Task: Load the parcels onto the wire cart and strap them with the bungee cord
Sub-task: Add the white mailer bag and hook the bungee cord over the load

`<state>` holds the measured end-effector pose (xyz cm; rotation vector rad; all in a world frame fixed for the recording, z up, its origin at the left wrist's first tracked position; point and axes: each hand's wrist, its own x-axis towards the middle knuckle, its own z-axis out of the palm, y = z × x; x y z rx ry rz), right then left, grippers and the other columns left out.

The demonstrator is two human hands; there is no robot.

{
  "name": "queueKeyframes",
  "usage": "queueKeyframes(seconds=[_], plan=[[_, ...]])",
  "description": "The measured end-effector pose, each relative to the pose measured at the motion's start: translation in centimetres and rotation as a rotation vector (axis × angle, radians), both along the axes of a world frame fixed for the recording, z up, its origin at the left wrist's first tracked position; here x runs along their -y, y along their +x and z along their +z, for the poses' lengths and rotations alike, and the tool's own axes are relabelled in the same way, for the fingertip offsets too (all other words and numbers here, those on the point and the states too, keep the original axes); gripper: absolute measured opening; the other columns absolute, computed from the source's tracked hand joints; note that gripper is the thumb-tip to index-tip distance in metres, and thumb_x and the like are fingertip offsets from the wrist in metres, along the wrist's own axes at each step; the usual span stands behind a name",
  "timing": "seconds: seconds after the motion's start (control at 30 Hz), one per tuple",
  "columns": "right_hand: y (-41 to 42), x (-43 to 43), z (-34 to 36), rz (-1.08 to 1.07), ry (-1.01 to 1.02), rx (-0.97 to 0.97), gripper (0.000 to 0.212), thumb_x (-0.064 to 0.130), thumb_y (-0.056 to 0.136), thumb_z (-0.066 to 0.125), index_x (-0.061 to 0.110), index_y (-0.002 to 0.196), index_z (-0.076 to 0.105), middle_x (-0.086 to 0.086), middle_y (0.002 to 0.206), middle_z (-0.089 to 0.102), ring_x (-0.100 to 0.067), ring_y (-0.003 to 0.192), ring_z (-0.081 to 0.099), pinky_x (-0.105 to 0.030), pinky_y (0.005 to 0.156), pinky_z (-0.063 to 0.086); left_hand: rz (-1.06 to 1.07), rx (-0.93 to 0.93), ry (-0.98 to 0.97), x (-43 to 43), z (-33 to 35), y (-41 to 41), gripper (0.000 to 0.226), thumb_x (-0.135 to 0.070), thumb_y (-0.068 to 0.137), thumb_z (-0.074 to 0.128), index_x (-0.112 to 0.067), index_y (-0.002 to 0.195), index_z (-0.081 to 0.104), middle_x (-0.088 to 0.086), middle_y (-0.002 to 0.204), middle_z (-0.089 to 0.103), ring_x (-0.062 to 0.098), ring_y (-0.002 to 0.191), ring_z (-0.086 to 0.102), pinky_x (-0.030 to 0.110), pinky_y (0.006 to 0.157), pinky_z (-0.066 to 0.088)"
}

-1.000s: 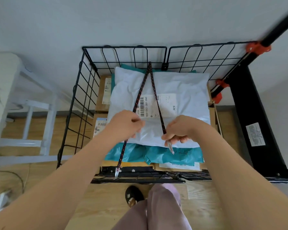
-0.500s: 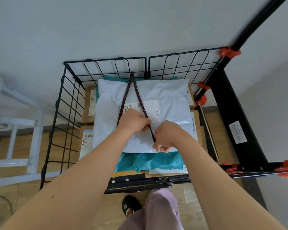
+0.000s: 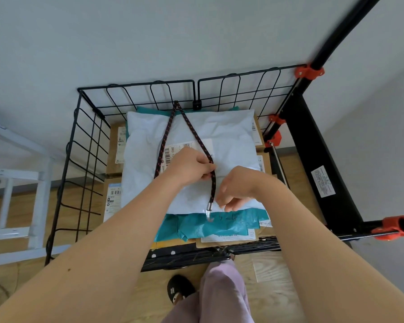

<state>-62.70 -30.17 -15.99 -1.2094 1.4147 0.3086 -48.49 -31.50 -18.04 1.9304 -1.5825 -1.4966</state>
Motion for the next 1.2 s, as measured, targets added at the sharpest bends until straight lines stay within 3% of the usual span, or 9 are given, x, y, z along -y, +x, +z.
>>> queueKeyframes(seconds=[0.17,0.37,0.53,0.6,0.77,0.83,0.9,1.07,1.2], plan=[[-0.6,-0.1,-0.1,-0.099,0.112,0.101,0.025,-0.006,0.081,0.066,0.004,0.104,0.069,-0.014,0.097,0.072,-0.010,0.065,0.068,-0.015,0.063,0.057,0.066,-0.120,0.024,-0.2,0.2,-0.9,0.017,-0.014,0.087,0.066,-0.011,0.070,0.067,0.003,0.064,0.064,0.016,0.066,0.061,0.027,0.075,0.054],[-1.3,0.1,-0.1,-0.027,-0.020,0.010,0.010,0.012,0.076,0.075,0.014,0.078,0.065,-0.002,0.070,0.064,-0.011,0.060,0.054,-0.017,0.057,0.047,0.143,-0.236,0.105,-0.4,0.2,-0.6,0.011,-0.009,0.085,0.067,-0.009,0.074,0.067,0.004,0.064,0.064,0.002,0.051,0.060,0.010,0.053,0.050],[-1.1,0.2,-0.4,-0.020,-0.017,0.051,0.011,0.010,0.077,0.072,0.015,0.069,0.064,-0.005,0.071,0.062,-0.012,0.062,0.053,-0.019,0.060,0.048,0.168,-0.307,0.122,-0.1,0.3,-1.0,0.010,-0.008,0.085,0.067,-0.009,0.075,0.068,-0.003,0.055,0.064,0.000,0.047,0.060,0.011,0.055,0.052],[-1.4,0.4,-0.3,-0.012,-0.013,0.047,0.005,0.010,0.077,0.074,0.011,0.079,0.070,-0.003,0.069,0.063,-0.011,0.062,0.057,-0.019,0.066,0.054,0.177,-0.306,0.131,-0.3,0.1,-0.9,0.007,-0.009,0.085,0.067,-0.008,0.078,0.068,-0.001,0.059,0.065,0.000,0.047,0.060,0.012,0.055,0.052],[-2.4,0.6,-1.1,0.106,0.059,-0.055,0.026,0.016,0.080,0.075,-0.001,0.099,0.070,-0.005,0.070,0.060,-0.014,0.065,0.059,-0.023,0.085,0.054,0.181,-0.283,0.162,-1.1,-0.9,-1.2,0.011,-0.011,0.087,0.065,-0.006,0.078,0.068,0.004,0.066,0.066,0.000,0.047,0.060,0.011,0.053,0.051],[-2.8,0.4,-1.7,0.187,0.141,-0.127,0.012,0.017,0.085,0.070,0.011,0.075,0.064,-0.002,0.064,0.052,-0.012,0.058,0.051,-0.020,0.082,0.049,0.116,-0.240,0.185,-1.8,-1.2,-1.8,0.014,-0.012,0.088,0.063,-0.004,0.078,0.068,0.004,0.068,0.066,0.001,0.047,0.059,0.013,0.053,0.050],[-3.7,0.1,-2.8,0.249,0.169,-0.214,0.032,0.017,0.087,0.067,0.019,0.061,0.047,-0.001,0.060,0.044,-0.011,0.053,0.041,-0.021,0.075,0.041,0.029,-0.208,0.211,-2.5,-1.6,-2.4,0.017,-0.015,0.090,0.062,-0.001,0.082,0.069,0.003,0.067,0.067,0.003,0.049,0.061,0.014,0.054,0.051],[-6.1,-1.9,-5.0,0.232,0.166,-0.311,0.031,0.014,0.084,0.070,0.015,0.061,0.049,0.001,0.054,0.052,-0.010,0.047,0.048,-0.022,0.075,0.046,-0.198,-0.144,0.239,-3.7,-2.6,-4.2,0.012,-0.011,0.090,0.061,-0.001,0.091,0.069,0.001,0.071,0.069,0.005,0.060,0.066,0.017,0.062,0.054],[-6.8,-3.8,-6.9,0.208,0.019,-0.380,0.024,0.014,0.079,0.072,0.012,0.063,0.055,0.005,0.047,0.060,-0.004,0.040,0.057,-0.017,0.054,0.046,-0.384,-0.034,0.251,-5.0,-3.7,-5.4,0.013,-0.009,0.087,0.059,-0.010,0.081,0.070,0.003,0.080,0.072,0.009,0.069,0.068,0.025,0.071,0.056]])
